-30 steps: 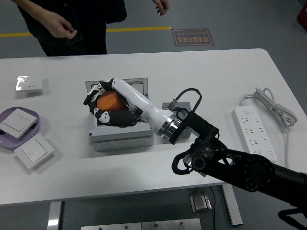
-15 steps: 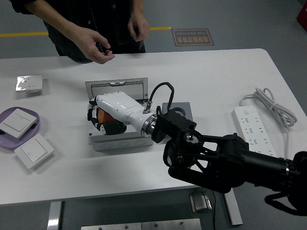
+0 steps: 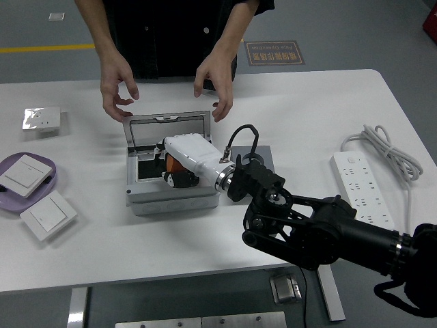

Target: Pick up the cylinder from the cube,place it in the box,flap close box

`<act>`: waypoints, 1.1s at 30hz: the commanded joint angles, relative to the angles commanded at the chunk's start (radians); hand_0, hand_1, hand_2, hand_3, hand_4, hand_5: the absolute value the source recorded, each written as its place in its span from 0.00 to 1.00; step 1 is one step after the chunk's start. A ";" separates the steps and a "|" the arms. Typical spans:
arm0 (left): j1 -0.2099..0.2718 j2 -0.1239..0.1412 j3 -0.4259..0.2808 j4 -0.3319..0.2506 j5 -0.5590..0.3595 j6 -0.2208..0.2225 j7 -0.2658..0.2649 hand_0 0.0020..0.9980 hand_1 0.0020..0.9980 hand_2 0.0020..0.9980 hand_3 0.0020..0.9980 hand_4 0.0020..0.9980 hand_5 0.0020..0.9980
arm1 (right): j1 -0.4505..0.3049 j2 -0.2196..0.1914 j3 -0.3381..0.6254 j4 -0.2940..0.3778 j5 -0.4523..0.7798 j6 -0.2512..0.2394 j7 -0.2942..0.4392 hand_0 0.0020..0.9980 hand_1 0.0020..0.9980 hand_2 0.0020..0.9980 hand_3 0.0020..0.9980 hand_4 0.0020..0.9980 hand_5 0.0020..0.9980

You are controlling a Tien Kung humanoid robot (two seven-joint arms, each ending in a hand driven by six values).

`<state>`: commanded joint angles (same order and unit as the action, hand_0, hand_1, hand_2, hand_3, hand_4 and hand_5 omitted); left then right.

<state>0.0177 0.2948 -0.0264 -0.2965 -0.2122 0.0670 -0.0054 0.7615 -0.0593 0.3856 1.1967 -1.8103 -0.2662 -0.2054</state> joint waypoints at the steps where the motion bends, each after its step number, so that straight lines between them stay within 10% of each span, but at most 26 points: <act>1: 0.000 0.000 0.000 0.000 0.001 0.000 0.000 0.61 0.63 0.62 0.65 0.72 0.26 | -0.001 -0.001 0.002 0.000 -0.001 -0.006 0.005 0.65 0.66 0.66 0.71 0.34 0.24; 3: 0.000 -0.001 0.002 0.000 0.000 0.000 0.000 0.61 0.63 0.62 0.65 0.72 0.26 | -0.002 -0.001 0.005 0.000 -0.001 -0.014 0.012 0.65 0.66 0.66 0.71 0.34 0.24; 4: 0.000 -0.001 0.002 0.000 -0.001 0.000 0.000 0.61 0.63 0.62 0.65 0.72 0.26 | -0.003 -0.001 0.006 0.001 -0.001 -0.015 0.013 0.96 0.82 0.82 0.91 0.62 0.34; 20: -0.003 -0.006 0.005 0.001 -0.004 0.001 0.001 0.61 0.63 0.62 0.64 0.72 0.26 | -0.023 -0.006 0.018 0.001 0.017 -0.039 0.028 0.97 0.82 0.81 0.90 0.71 0.32; 33: 0.000 -0.009 -0.012 -0.001 0.013 0.001 0.001 0.61 0.63 0.62 0.64 0.72 0.26 | -0.078 -0.098 0.072 0.210 0.475 -0.221 0.303 0.94 0.80 0.80 0.87 0.73 0.31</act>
<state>0.0178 0.2859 -0.0382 -0.2970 -0.1992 0.0678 -0.0043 0.6830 -0.1570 0.4572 1.4063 -1.3352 -0.4870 0.0975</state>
